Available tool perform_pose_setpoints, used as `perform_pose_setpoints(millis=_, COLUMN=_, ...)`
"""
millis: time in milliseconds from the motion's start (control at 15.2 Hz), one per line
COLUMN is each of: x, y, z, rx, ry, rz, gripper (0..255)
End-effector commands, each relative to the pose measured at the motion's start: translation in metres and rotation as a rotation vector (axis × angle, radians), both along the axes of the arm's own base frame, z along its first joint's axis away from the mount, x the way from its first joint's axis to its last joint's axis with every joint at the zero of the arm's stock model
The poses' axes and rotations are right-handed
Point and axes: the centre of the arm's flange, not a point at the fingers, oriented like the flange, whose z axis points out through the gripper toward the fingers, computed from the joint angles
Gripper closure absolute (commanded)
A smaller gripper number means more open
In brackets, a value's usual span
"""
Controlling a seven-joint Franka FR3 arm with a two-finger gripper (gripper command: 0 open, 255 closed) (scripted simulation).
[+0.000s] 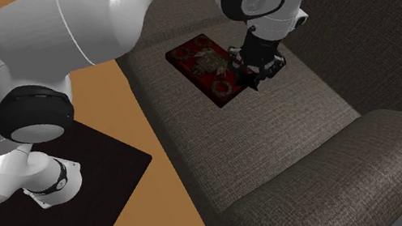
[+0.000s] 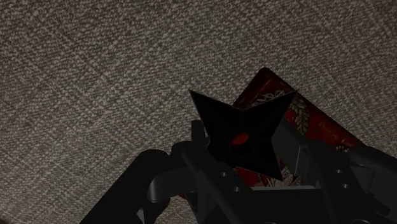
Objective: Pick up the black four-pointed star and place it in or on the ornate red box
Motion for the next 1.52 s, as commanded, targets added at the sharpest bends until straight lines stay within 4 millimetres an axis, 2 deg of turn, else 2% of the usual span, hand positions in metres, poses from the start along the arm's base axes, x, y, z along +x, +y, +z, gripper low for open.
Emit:
perform_pose_setpoints(millis=0, x=-0.023, y=0.017, z=-0.004, rx=-0.001, ry=0.000, rz=-0.001, gripper=255)
perform_pose_setpoints(millis=660, x=-0.129, y=0.097, z=-0.002, rx=-0.001, ry=0.000, rz=-0.001, gripper=255)
perform_pose_setpoints(millis=726, x=-0.134, y=0.102, z=-0.001, rx=-0.001, ry=0.000, rz=-0.001, gripper=255)
perform_pose_setpoints(millis=1452, x=-0.134, y=0.102, z=-0.060, rx=-0.001, ry=0.000, rz=-0.001, gripper=255)
